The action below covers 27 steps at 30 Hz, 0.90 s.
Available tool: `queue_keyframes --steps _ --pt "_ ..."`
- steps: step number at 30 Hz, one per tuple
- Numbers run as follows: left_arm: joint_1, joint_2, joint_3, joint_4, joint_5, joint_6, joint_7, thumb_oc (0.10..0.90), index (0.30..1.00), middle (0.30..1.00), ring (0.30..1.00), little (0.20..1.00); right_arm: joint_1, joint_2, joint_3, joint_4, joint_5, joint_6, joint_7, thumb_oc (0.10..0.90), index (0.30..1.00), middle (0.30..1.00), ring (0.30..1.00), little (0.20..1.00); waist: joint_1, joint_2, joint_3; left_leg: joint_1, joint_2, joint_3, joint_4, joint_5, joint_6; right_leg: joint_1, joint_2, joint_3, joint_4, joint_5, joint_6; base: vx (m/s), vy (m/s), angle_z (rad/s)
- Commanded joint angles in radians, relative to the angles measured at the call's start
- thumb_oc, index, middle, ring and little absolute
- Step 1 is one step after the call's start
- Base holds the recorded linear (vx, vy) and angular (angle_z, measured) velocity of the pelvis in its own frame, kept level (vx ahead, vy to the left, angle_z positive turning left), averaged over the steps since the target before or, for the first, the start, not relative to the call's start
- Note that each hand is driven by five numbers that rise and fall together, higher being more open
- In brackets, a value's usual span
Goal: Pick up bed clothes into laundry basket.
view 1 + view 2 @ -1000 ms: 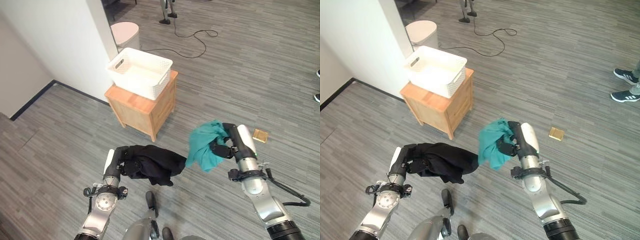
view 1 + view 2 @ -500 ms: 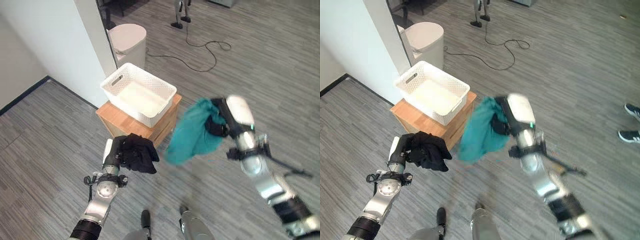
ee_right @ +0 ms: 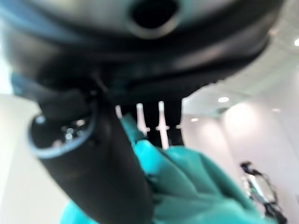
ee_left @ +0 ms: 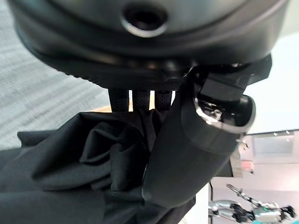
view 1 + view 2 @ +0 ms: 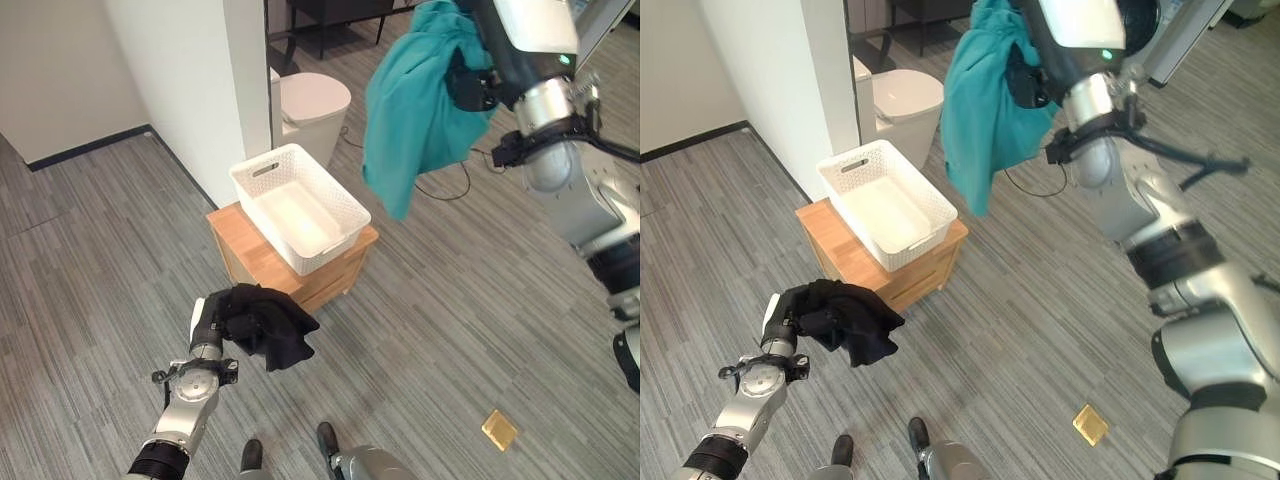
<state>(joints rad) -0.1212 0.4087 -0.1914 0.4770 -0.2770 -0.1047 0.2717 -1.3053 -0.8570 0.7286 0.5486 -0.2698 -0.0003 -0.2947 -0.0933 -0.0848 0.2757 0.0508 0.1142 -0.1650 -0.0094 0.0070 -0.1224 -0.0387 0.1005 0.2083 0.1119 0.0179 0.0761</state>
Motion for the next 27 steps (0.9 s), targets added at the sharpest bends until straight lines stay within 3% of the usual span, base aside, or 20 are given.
queue_keyframes --steps 1,8,27 --pt "0.003 0.109 0.054 -0.075 -0.026 -0.133 0.022 0.400 0.300 0.300 0.300 0.300 -0.141 0.039 0.012 0.136 0.057 -0.006 -0.024 0.400 0.300 0.300 0.300 0.300 0.036 -0.107 -0.149 0.116 -0.139 0.027 -0.078 -0.090 0.042 -0.041 -0.085 0.203 -0.162 0.057 0.102 0.10 -0.033 0.11" --pt "0.028 0.101 0.074 0.003 -0.050 -0.138 0.022 0.400 0.300 0.300 0.300 0.300 -0.199 0.024 0.105 0.312 0.078 -0.004 0.023 0.400 0.300 0.300 0.300 0.300 0.055 -0.110 -0.151 0.090 -0.143 0.004 -0.078 -0.070 0.024 -0.020 -0.093 0.189 -0.175 0.060 0.093 0.13 -0.020 0.15" --pt "0.095 0.099 0.097 0.069 -0.077 -0.146 -0.007 0.400 0.300 0.300 0.300 0.300 -0.331 -0.027 0.174 0.441 0.150 -0.008 0.025 0.400 0.300 0.300 0.300 0.300 0.086 -0.092 -0.115 -0.023 -0.156 -0.058 -0.078 -0.032 0.004 -0.066 -0.083 0.182 -0.183 0.057 0.070 0.07 -0.019 0.14"
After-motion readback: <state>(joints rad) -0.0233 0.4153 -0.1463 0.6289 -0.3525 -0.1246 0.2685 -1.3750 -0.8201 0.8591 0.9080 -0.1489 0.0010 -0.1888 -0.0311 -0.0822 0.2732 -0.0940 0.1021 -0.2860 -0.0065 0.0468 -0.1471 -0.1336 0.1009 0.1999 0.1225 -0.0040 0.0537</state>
